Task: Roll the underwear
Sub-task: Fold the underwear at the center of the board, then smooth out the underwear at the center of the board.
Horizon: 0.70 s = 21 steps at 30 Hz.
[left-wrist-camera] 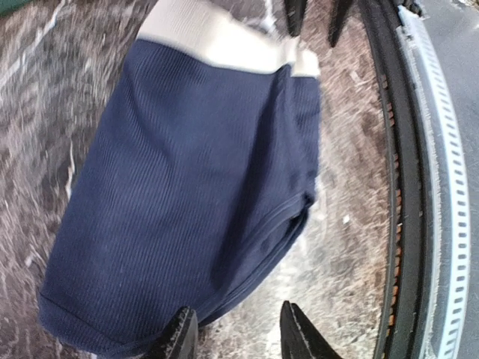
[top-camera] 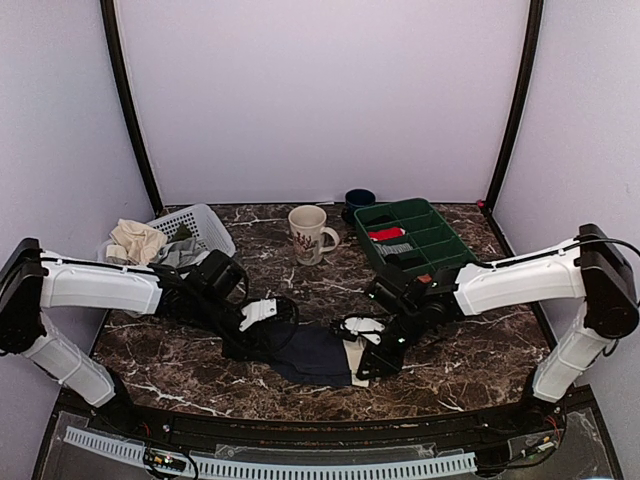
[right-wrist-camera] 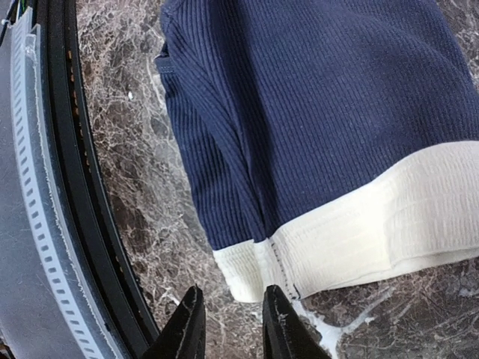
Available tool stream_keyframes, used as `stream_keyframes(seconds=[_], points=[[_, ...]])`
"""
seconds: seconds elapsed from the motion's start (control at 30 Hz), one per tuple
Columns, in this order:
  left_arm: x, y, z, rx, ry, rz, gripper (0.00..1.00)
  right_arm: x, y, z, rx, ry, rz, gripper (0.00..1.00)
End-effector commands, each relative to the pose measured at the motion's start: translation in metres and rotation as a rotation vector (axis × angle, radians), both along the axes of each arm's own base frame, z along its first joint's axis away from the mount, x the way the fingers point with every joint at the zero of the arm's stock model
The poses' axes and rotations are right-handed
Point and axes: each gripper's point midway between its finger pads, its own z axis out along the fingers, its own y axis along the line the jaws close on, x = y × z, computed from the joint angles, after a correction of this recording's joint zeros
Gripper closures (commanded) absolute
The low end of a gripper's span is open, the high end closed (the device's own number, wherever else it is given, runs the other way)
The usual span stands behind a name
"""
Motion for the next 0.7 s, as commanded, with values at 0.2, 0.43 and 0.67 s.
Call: stream_keyframes(seconds=[0.2,0.43,0.67], points=[[-0.011,-0.044,0.041,-0.116,-0.146,-0.034,0.61,0.053,0.003,0.057,0.18,0.077,-0.31,0.73],[-0.016,-0.075,0.026,-0.088,-0.168,-0.102,0.61,0.047,-0.005,0.032,0.142,0.195,-0.421,0.73],[-0.017,-0.088,0.005,-0.059,-0.148,-0.121,0.63,0.077,0.005,0.02,0.154,0.225,-0.512,0.73]])
